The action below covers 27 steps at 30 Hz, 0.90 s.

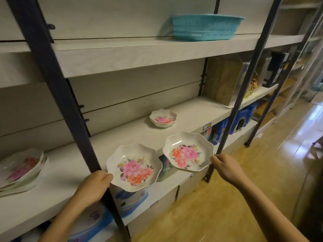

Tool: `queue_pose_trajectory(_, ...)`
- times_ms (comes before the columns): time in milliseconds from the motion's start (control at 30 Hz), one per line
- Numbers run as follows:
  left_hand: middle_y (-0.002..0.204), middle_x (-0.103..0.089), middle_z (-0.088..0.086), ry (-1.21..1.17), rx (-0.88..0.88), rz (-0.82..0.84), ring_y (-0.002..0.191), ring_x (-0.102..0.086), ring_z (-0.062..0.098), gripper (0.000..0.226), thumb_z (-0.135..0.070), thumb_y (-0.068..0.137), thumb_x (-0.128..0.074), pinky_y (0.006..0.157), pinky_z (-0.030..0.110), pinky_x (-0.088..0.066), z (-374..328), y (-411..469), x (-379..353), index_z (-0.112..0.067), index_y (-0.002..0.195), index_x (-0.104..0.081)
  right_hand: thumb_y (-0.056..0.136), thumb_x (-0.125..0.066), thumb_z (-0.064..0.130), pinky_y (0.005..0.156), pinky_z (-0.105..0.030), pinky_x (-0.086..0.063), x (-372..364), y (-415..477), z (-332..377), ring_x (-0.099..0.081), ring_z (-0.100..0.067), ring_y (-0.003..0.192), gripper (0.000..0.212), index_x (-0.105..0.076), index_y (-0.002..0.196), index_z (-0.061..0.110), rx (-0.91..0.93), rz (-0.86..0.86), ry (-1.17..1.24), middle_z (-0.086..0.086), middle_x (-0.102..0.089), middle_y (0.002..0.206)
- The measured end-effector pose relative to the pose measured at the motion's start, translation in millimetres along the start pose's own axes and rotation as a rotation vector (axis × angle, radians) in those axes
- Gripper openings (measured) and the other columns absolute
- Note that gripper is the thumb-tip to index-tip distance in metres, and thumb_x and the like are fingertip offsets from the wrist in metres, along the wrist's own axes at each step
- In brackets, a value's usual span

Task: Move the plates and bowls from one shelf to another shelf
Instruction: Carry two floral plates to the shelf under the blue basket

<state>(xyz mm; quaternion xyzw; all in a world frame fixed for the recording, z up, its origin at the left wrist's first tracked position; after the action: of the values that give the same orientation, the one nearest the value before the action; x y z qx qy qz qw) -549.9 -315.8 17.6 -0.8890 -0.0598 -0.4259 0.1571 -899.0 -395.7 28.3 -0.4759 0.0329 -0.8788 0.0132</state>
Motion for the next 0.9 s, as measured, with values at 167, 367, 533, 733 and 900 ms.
queue_pose_trajectory(167,0.056,-0.047,0.004,-0.058,0.053,-0.059,0.055,-0.044,0.018,0.039,-0.018,0.093,-0.039,0.056,0.03,-0.028,-25,43,-16,-0.014,0.054,-0.044,0.094,-0.04,0.027,0.057,-0.033,-0.036,-2,77,-9,-0.045,-0.019,0.056,0.037,-0.052,0.064,0.009,0.037,0.052,0.036,-0.004,-0.048,0.057)
queue_pose_trajectory(367,0.06,-0.051,0.004,-0.05,0.179,-0.177,0.058,-0.046,0.017,0.04,-0.02,0.093,-0.04,0.057,0.03,-0.032,-54,90,-26,-0.014,0.053,-0.048,0.094,-0.04,0.025,0.055,-0.03,-0.031,0,176,-9,-0.04,-0.016,0.054,0.036,-0.046,0.061,0.013,0.12,0.141,0.062,-0.002,-0.045,0.057)
queue_pose_trajectory(533,0.057,-0.048,0.003,-0.076,0.276,-0.265,0.062,-0.048,0.022,0.043,-0.021,0.093,-0.044,0.058,0.03,-0.033,-58,118,-28,-0.014,0.05,-0.044,0.091,-0.042,0.019,0.058,-0.032,-0.028,-11,246,-4,-0.04,-0.023,0.059,0.035,-0.036,0.057,0.011,0.186,0.203,0.043,-0.011,-0.044,0.06)
queue_pose_trajectory(733,0.058,-0.048,0.001,-0.145,0.349,-0.372,0.06,-0.047,0.02,0.04,-0.018,0.093,-0.046,0.059,0.03,-0.035,-70,140,-42,-0.019,0.053,-0.046,0.091,-0.04,0.022,0.056,-0.034,-0.031,-30,330,5,-0.047,-0.03,0.069,0.038,-0.04,0.055,0.011,0.228,0.247,0.025,-0.013,-0.055,0.069)
queue_pose_trajectory(900,0.051,-0.051,0.002,0.305,0.299,-0.213,0.04,-0.046,0.014,0.038,-0.017,0.036,-0.092,0.045,0.009,-0.01,-98,152,-53,-0.015,0.058,-0.061,0.095,-0.036,0.025,0.064,-0.03,-0.033,-46,381,18,-0.048,-0.03,0.073,0.041,-0.043,0.055,0.015,0.323,0.312,-0.002,-0.014,-0.055,0.077)
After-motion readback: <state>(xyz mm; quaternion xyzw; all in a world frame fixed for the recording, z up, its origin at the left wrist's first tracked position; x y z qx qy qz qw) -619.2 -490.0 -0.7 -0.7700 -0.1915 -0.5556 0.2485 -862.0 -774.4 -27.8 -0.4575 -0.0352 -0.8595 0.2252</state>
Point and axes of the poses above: each hand's wrist, its own y-axis towards the middle knuckle, its own x-axis out of the back of the hand, z = x × y, the point moved 2 cm from there along y, towards the middle knuckle
